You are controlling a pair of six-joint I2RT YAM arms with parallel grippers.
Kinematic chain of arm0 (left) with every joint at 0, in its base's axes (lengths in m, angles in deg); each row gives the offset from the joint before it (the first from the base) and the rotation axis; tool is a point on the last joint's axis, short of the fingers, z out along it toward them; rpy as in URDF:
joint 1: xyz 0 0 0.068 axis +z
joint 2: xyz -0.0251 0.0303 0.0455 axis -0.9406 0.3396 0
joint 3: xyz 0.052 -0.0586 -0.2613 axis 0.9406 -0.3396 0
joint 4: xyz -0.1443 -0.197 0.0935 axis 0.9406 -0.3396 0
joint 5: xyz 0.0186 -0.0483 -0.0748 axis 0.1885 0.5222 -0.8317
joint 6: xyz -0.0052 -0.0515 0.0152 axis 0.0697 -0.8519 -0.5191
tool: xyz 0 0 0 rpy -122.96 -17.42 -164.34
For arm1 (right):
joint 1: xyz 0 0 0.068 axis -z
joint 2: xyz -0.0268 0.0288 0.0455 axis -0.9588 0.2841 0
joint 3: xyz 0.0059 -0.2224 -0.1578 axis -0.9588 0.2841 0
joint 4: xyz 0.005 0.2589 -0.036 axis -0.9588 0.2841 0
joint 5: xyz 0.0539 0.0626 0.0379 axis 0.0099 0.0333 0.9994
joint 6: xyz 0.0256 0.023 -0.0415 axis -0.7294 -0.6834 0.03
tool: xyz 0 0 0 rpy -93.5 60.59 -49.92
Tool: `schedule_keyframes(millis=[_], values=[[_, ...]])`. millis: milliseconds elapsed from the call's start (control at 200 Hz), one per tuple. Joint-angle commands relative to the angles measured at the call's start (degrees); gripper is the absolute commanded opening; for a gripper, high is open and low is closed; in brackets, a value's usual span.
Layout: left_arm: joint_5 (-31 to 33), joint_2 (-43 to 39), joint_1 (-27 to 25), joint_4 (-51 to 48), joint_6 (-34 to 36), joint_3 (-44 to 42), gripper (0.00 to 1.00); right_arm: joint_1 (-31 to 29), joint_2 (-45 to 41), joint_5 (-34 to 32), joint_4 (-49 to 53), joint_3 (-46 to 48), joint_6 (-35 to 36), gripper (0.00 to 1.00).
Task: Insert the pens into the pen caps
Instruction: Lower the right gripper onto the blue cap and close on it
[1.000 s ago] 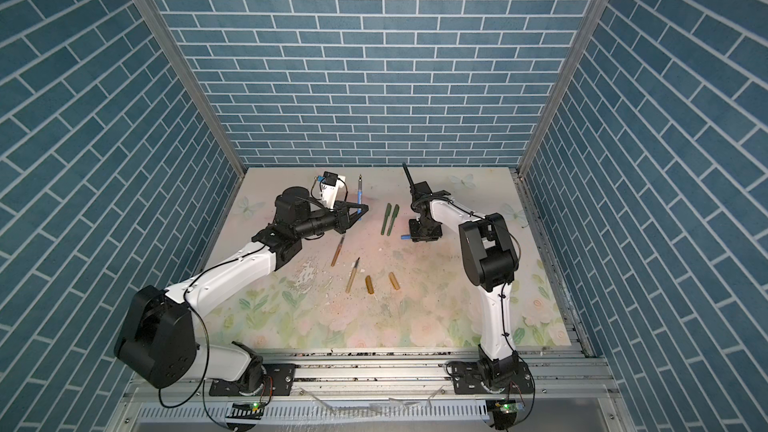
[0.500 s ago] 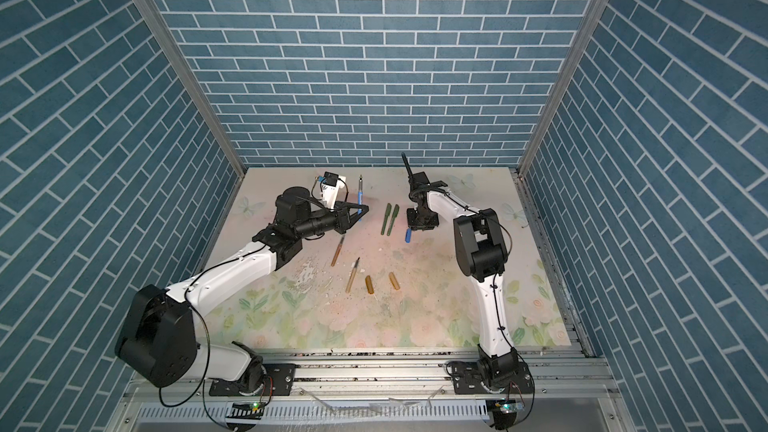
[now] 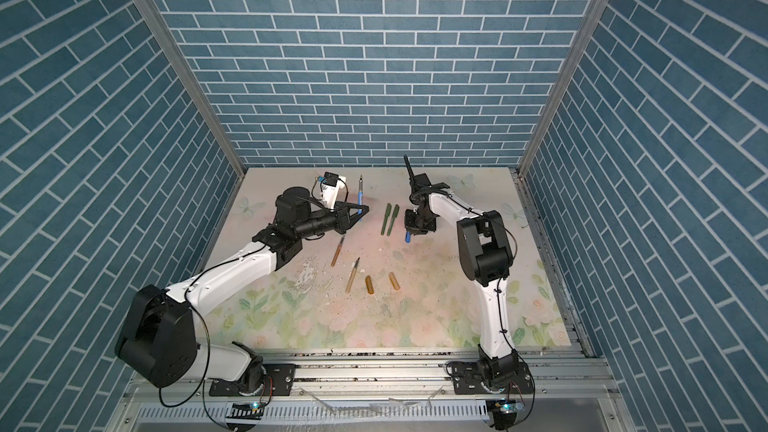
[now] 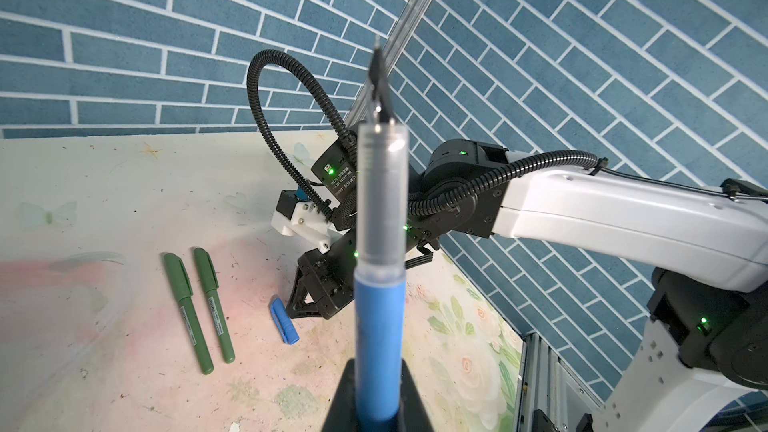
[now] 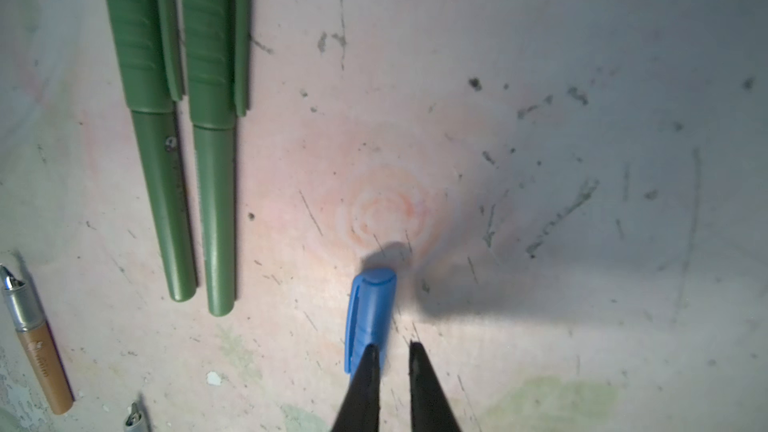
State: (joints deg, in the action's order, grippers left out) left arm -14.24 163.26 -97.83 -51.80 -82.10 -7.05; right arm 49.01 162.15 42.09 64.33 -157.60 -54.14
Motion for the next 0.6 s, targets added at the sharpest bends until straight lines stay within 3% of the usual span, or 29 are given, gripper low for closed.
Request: schedule_keyframes(millis=[0,595], values=[[-0.75,0.24,-0.30,0.70,-0.17,1.18,0.00,-0.42,-0.76,0.59,1.08,-0.47,-2.27,0.22],[-1.16,0.46,-0.27,1.13,-0.41,1.09,0.00,-2.48,3.48,-4.75,4.06,-3.48,-1.04,0.20]])
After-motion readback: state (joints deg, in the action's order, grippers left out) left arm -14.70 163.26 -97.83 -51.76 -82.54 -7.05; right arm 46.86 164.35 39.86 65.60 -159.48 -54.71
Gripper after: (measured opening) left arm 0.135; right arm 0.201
